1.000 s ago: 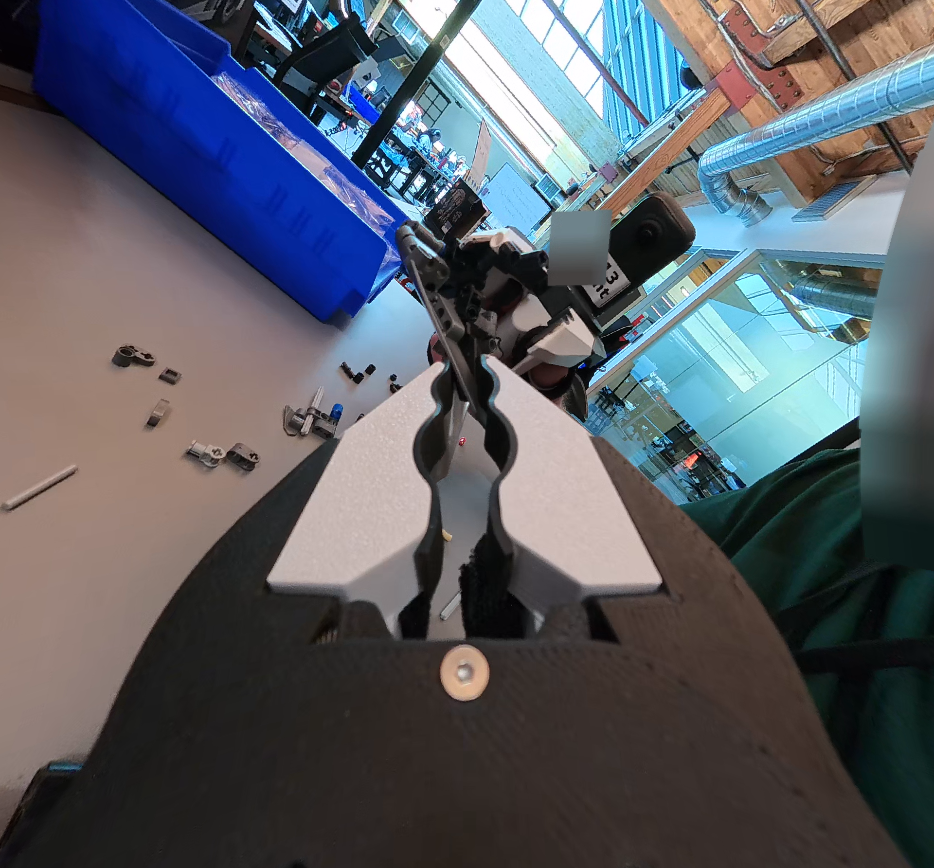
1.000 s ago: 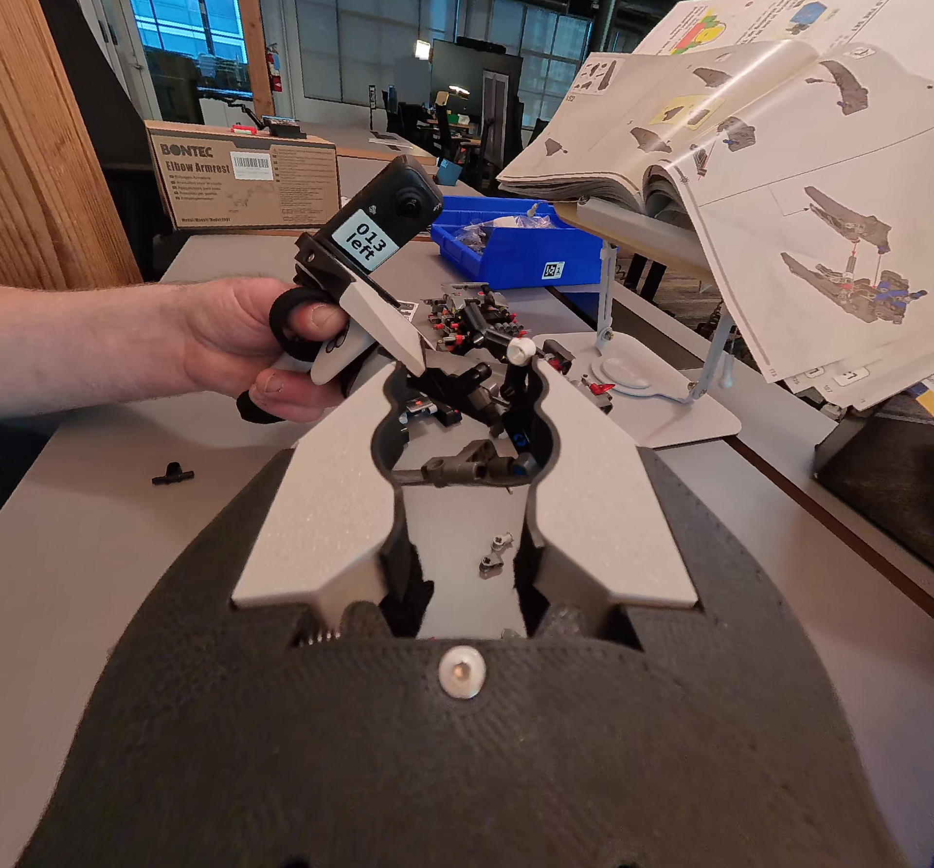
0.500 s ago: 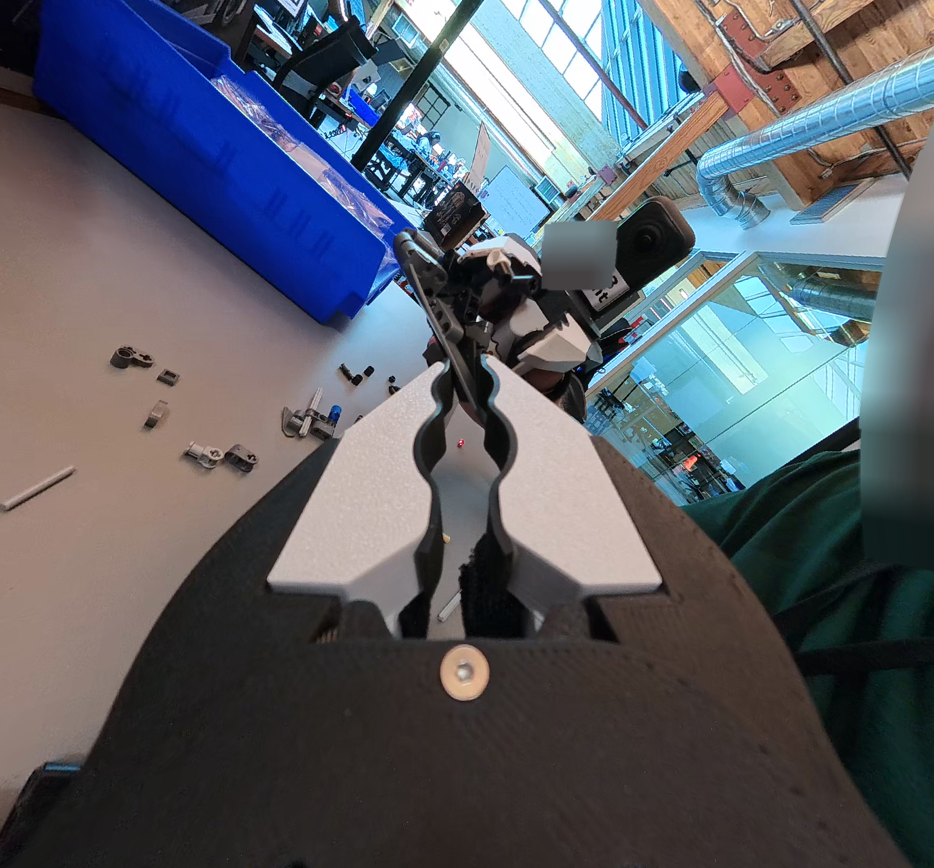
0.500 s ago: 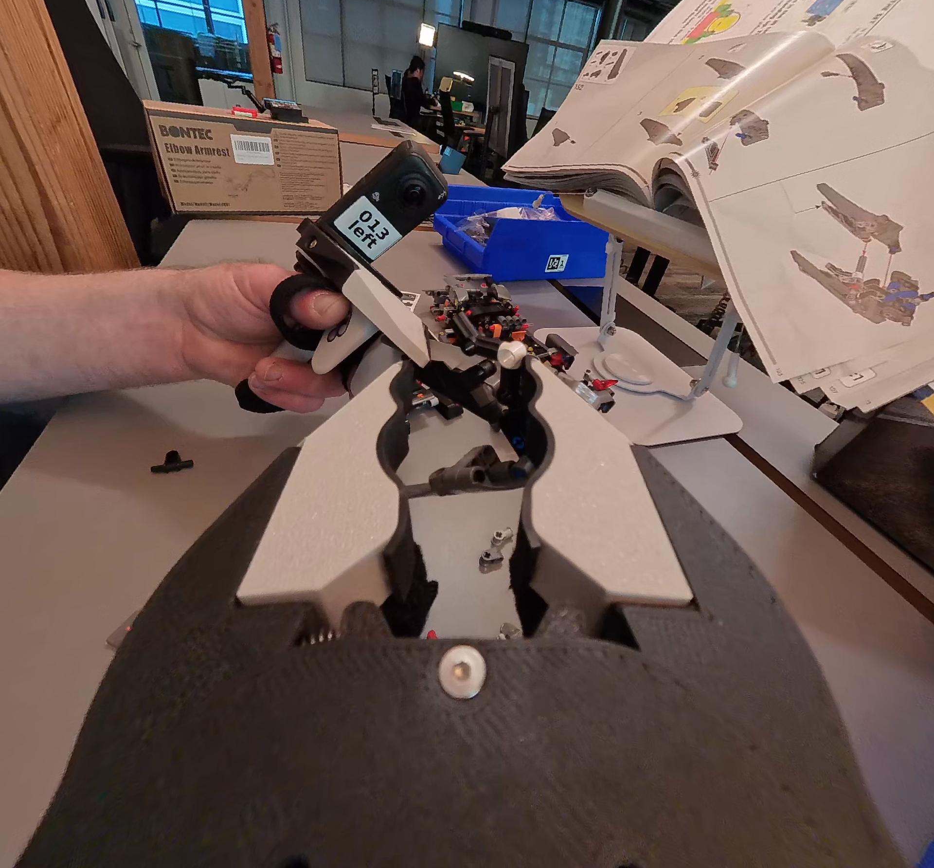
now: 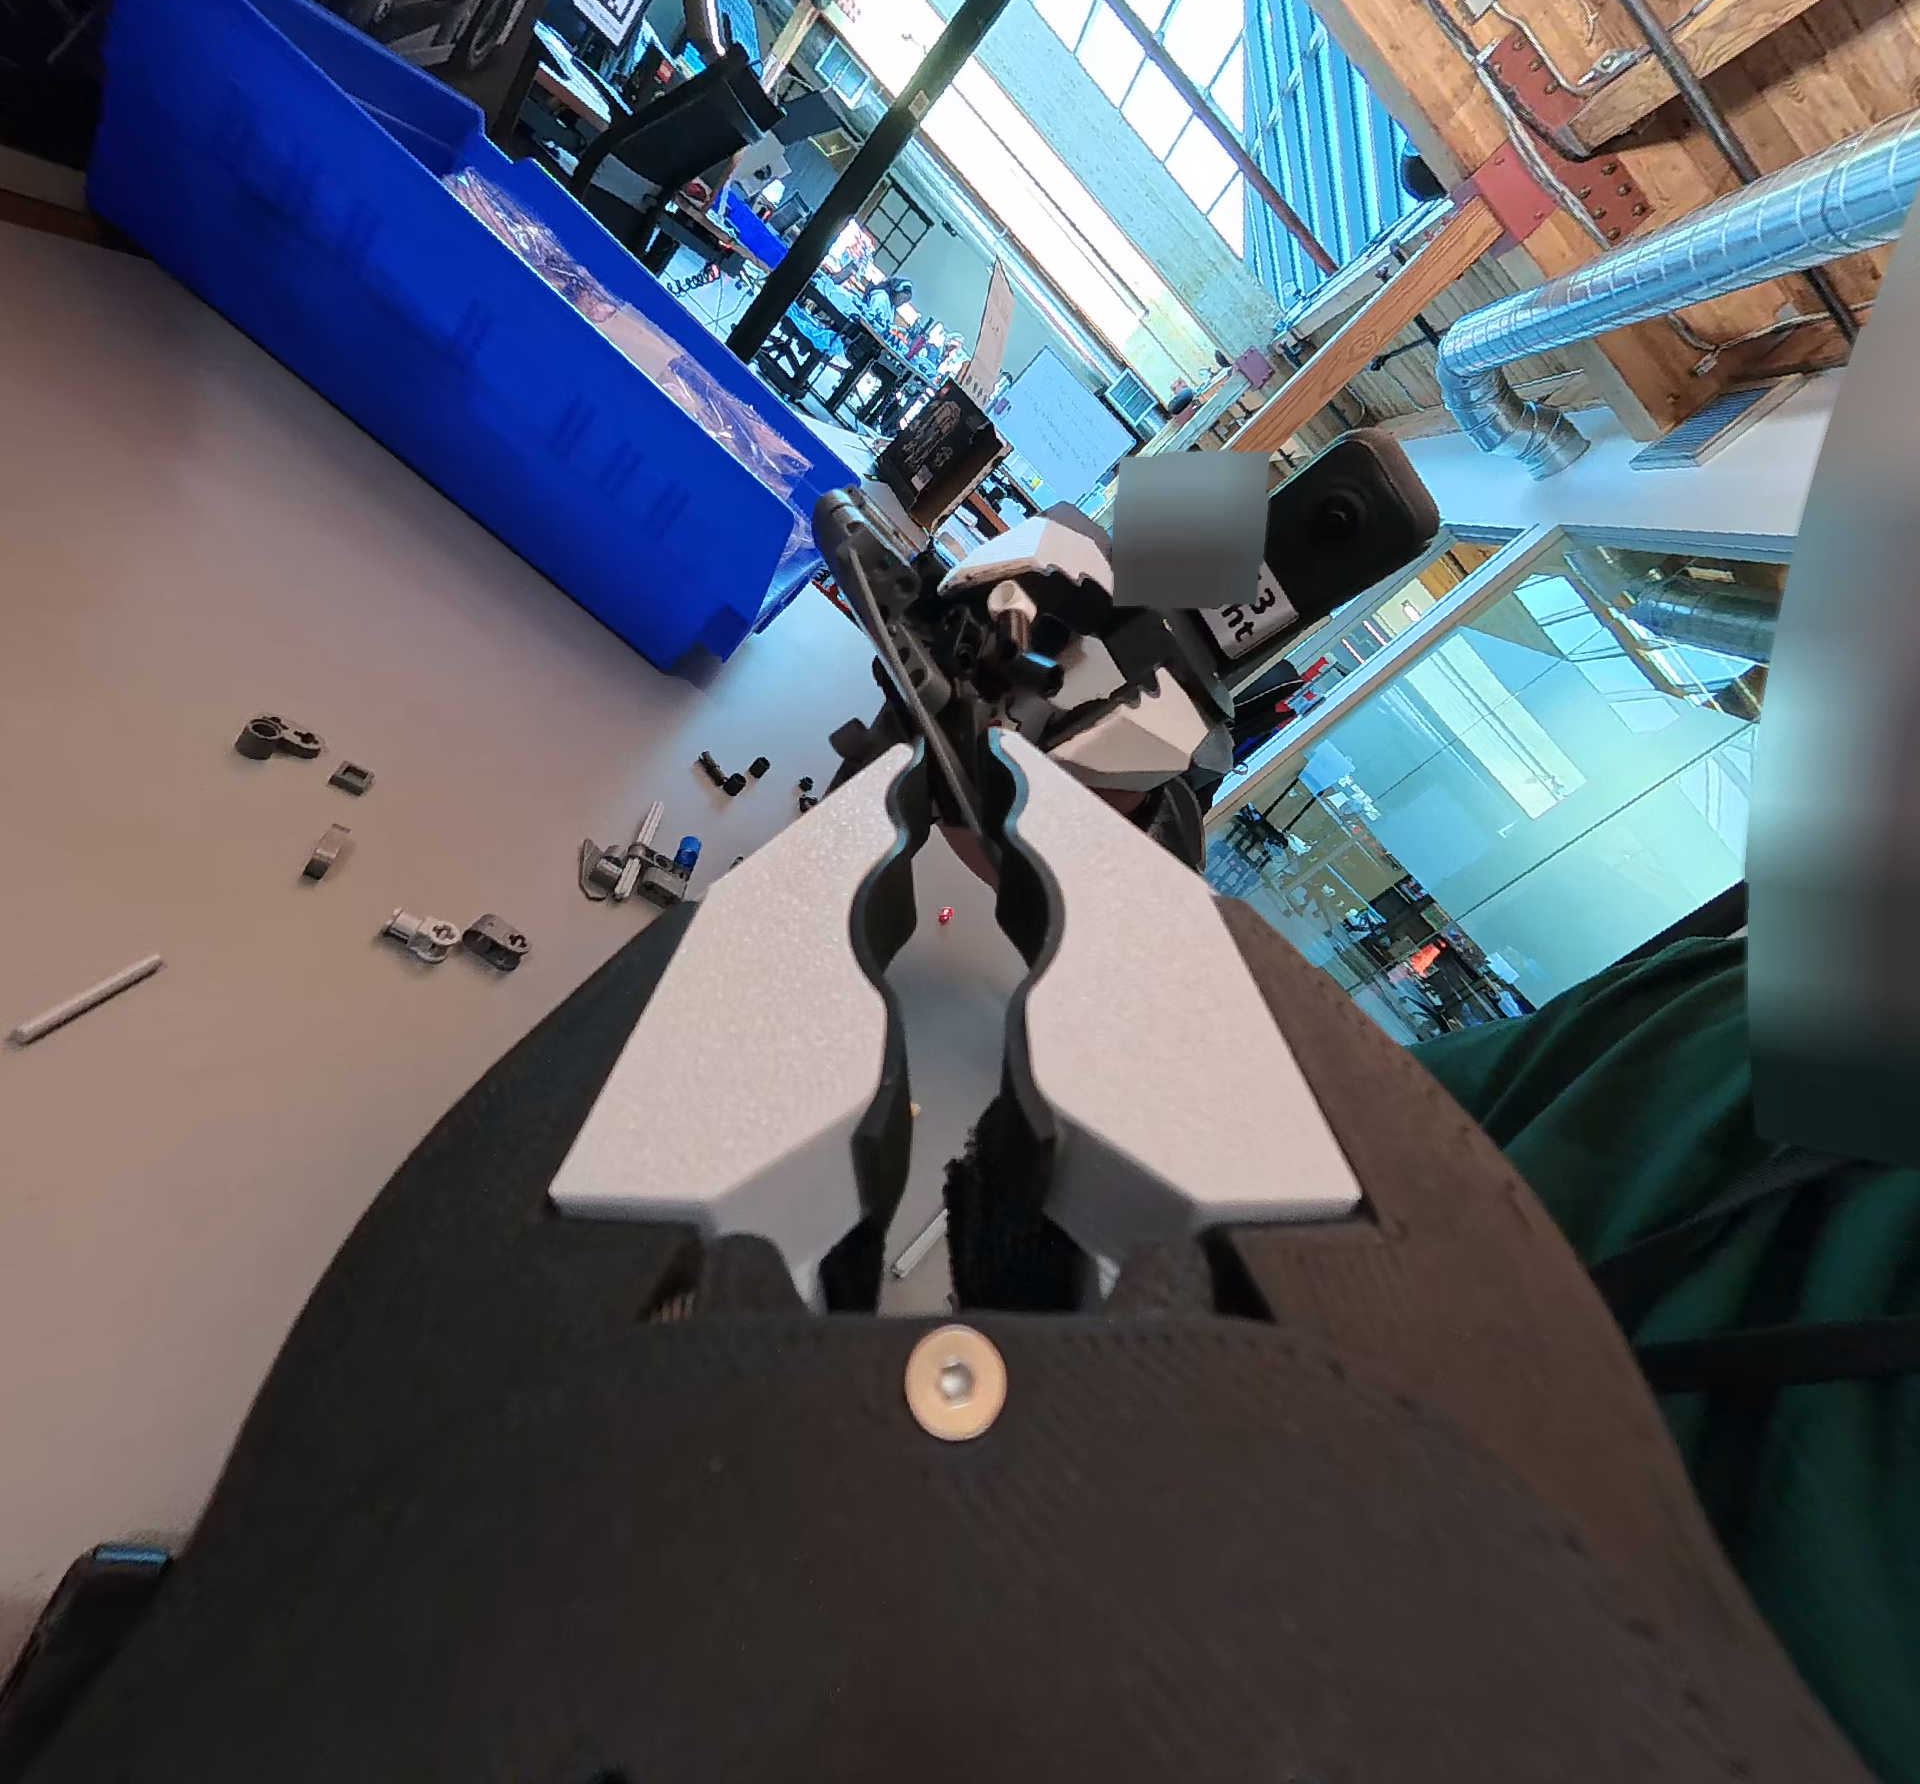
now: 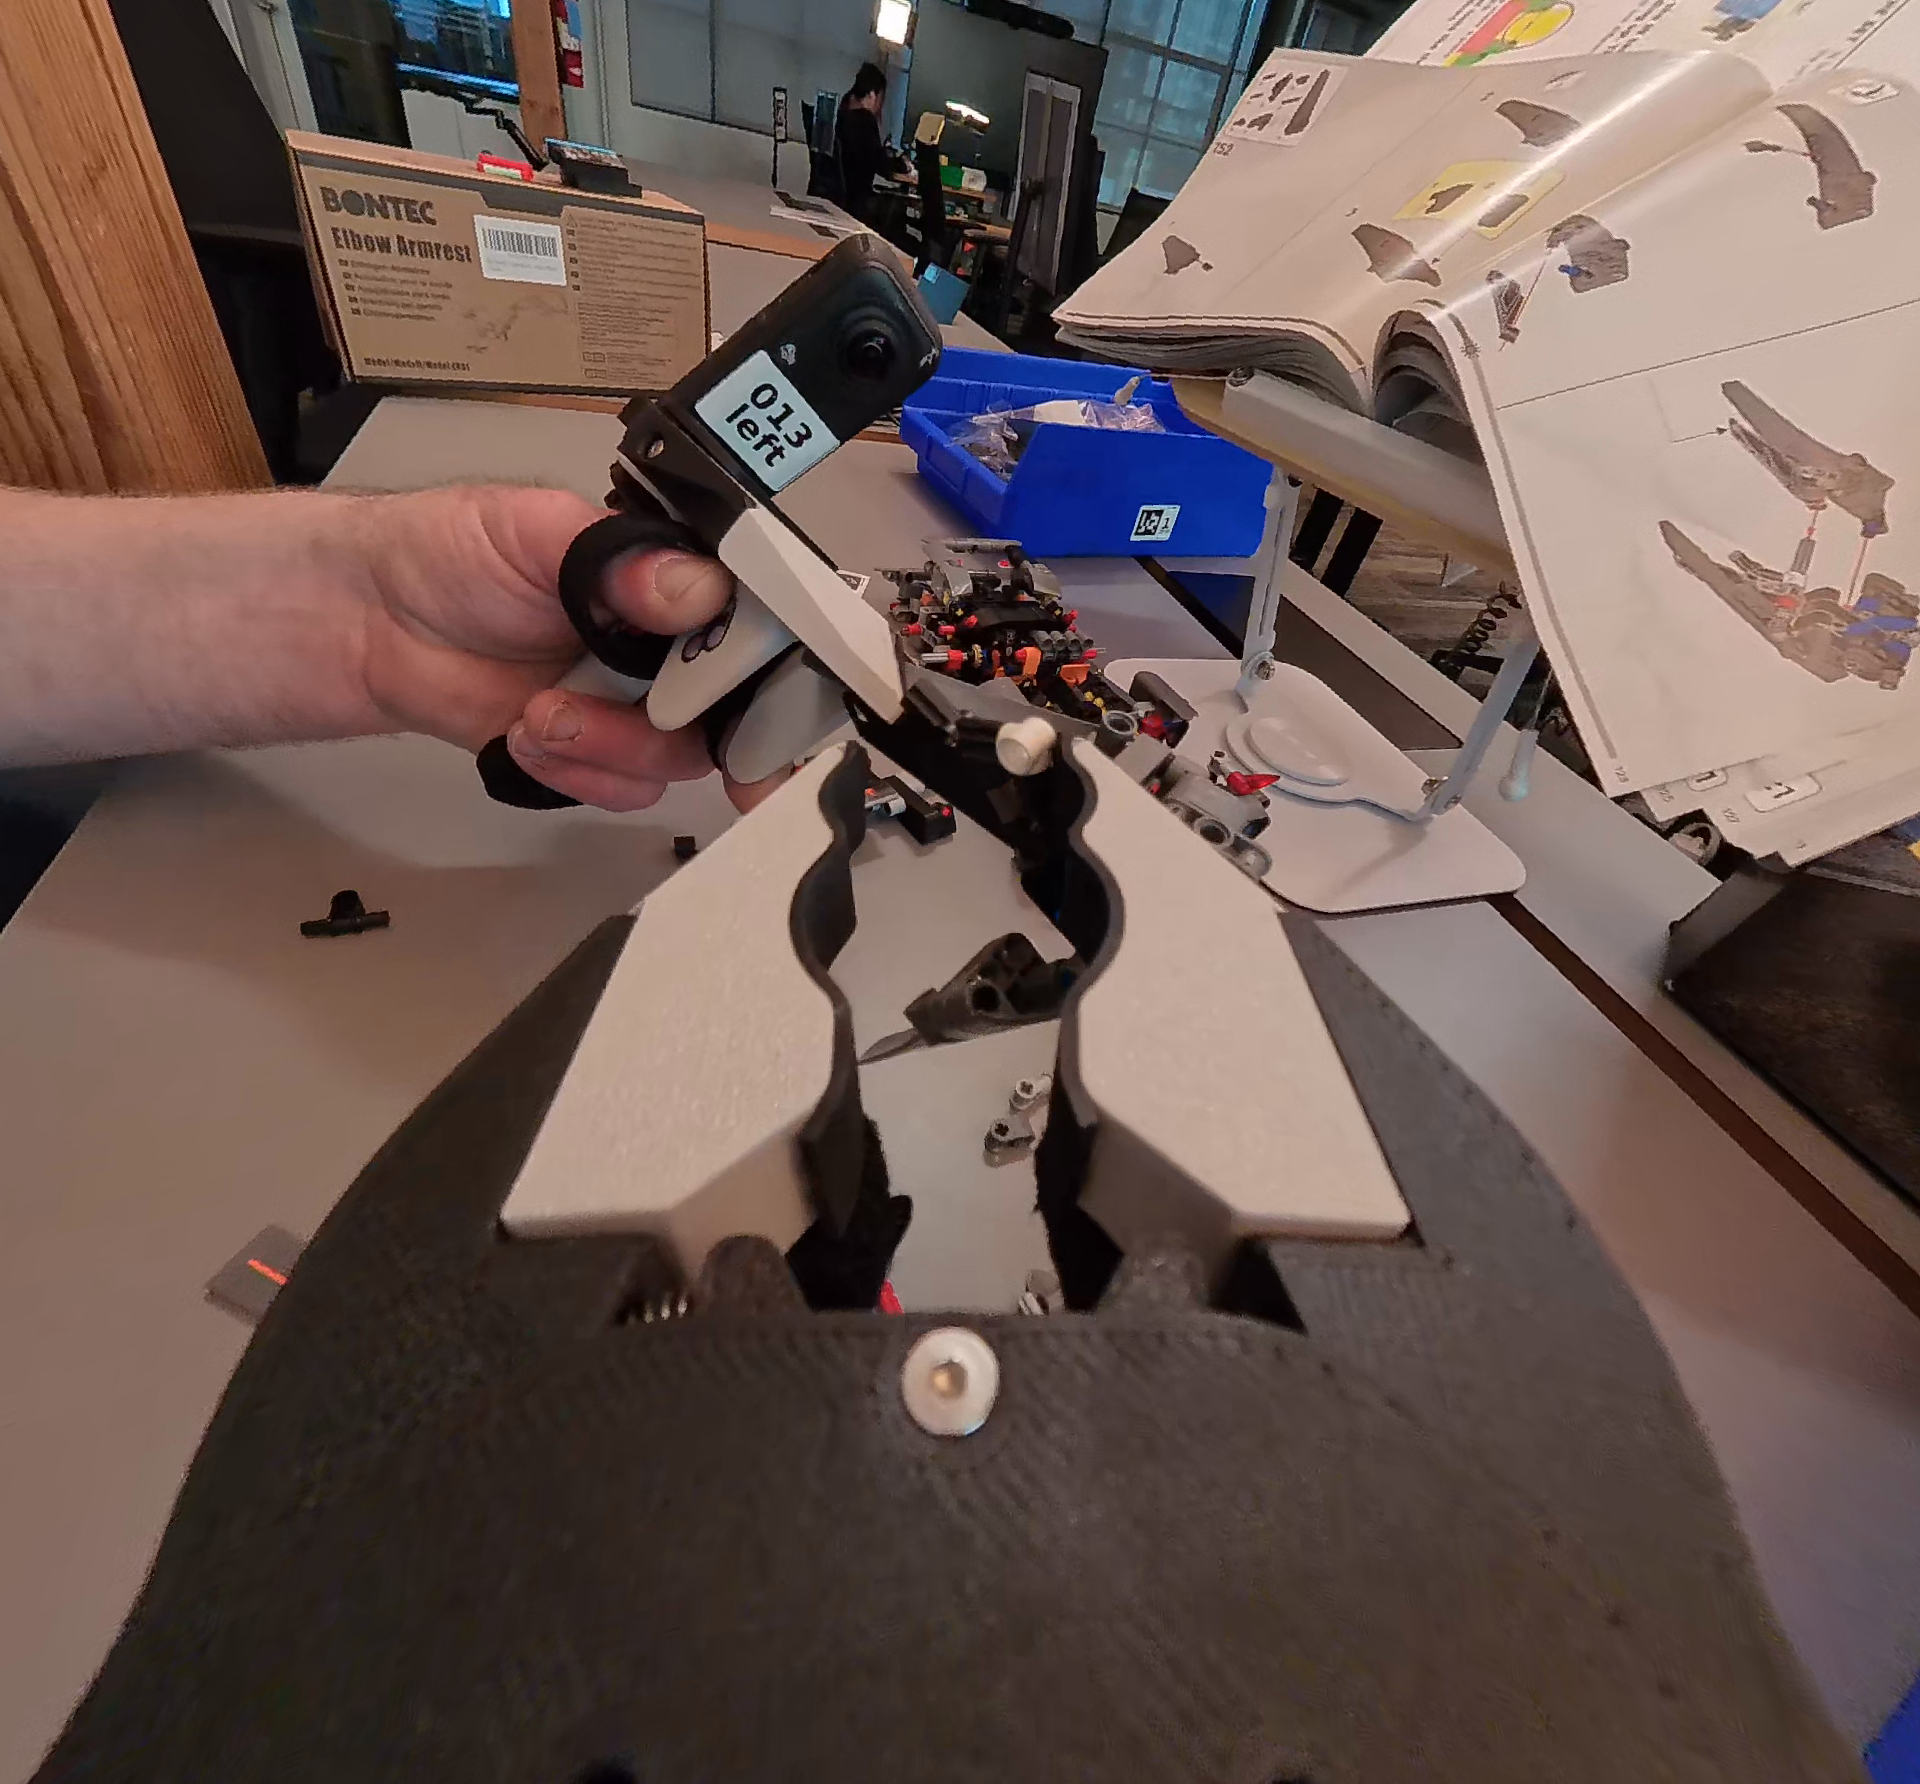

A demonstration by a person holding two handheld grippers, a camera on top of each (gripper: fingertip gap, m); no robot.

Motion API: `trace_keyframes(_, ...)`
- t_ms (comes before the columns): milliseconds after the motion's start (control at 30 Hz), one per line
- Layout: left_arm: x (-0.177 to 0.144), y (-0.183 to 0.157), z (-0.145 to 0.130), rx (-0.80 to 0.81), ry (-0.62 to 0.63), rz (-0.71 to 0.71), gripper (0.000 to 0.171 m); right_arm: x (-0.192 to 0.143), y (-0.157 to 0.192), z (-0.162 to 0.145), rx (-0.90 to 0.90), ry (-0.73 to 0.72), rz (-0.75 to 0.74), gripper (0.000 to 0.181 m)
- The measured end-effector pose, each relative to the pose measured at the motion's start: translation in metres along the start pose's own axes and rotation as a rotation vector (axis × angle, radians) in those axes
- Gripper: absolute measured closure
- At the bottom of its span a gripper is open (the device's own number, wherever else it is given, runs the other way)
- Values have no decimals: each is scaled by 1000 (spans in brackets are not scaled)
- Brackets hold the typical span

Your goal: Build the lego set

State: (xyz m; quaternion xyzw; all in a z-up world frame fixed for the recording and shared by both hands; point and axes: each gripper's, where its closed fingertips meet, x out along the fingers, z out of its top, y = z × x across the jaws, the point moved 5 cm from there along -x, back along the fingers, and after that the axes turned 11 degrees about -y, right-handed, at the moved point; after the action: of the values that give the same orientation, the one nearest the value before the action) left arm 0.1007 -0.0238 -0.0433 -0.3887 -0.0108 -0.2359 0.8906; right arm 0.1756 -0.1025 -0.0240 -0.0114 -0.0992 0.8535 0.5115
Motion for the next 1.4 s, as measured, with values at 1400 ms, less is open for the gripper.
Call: trace_keyframes(1400, -5, 1, 16, 45, -129, 43, 166, -8, -8, 17, -119, -33, -150, 146)
